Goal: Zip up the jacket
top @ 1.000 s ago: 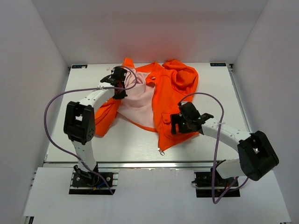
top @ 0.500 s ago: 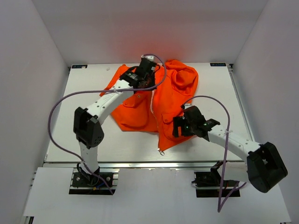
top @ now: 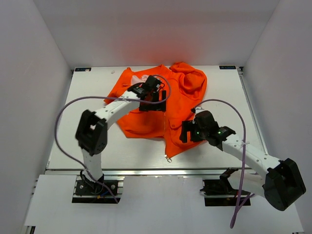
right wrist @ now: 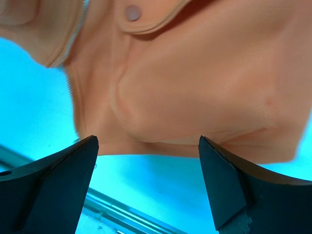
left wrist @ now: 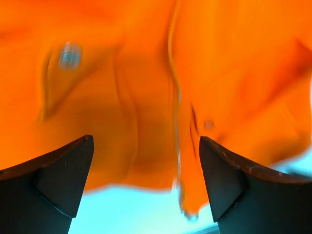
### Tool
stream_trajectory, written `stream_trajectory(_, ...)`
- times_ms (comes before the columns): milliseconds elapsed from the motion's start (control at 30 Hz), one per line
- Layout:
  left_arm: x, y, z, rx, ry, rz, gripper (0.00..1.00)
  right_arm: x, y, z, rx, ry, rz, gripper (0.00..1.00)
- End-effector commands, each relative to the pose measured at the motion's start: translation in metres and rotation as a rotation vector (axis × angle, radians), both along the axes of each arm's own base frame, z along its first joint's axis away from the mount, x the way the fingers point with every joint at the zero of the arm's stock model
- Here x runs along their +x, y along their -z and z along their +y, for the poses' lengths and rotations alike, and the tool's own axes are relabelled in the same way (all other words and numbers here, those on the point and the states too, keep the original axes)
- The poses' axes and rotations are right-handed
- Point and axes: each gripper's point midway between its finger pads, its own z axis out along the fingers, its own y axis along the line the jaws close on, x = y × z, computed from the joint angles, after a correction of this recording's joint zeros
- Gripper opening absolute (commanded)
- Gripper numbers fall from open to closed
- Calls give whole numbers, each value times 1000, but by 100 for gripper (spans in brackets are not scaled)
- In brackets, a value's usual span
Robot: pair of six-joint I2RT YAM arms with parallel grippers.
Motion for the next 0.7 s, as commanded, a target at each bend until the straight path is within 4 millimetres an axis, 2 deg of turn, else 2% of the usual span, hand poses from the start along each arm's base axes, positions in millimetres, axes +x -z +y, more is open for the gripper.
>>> stream_trajectory(0, -23, -42, 2, -159, 27, -100, 98, -11, 1, 21, 99, -99, 17, 88)
stream_trajectory(33, -32, -48, -6, -234, 65, -106, 98, -14, 5, 24, 112, -114, 40, 89)
stream_trajectory(67, -49, -20, 2, -216, 77, -44, 98, -18, 10, 26, 123, -125, 59, 89)
stream_trajectory(133, -63, -7, 1, -248, 94, -10, 98, -23, 15, 36, 169, -161, 84, 89)
stream_trajectory(167, -75, 16, 8, -232, 89, 32, 98, -27, 22, 36, 175, -168, 100, 89)
stream_trajectory(200, -79, 24, 8, -239, 92, 44, 98, -27, 26, 36, 178, -163, 101, 89)
stream_trajectory(367, -79, 61, 17, -171, 47, 92, 98, -17, 47, 28, 103, -105, 122, 89)
stream_trajectory(567, -75, 90, 37, -54, -5, 119, 98, -7, 76, 12, -13, 5, 173, 89)
stream_trajectory(633, -81, 105, 46, -23, -15, 163, 98, -3, 79, 12, -29, 34, 192, 89)
stream_trajectory(667, -84, 110, 51, -12, -21, 183, 98, 3, 81, 5, -65, 68, 176, 89)
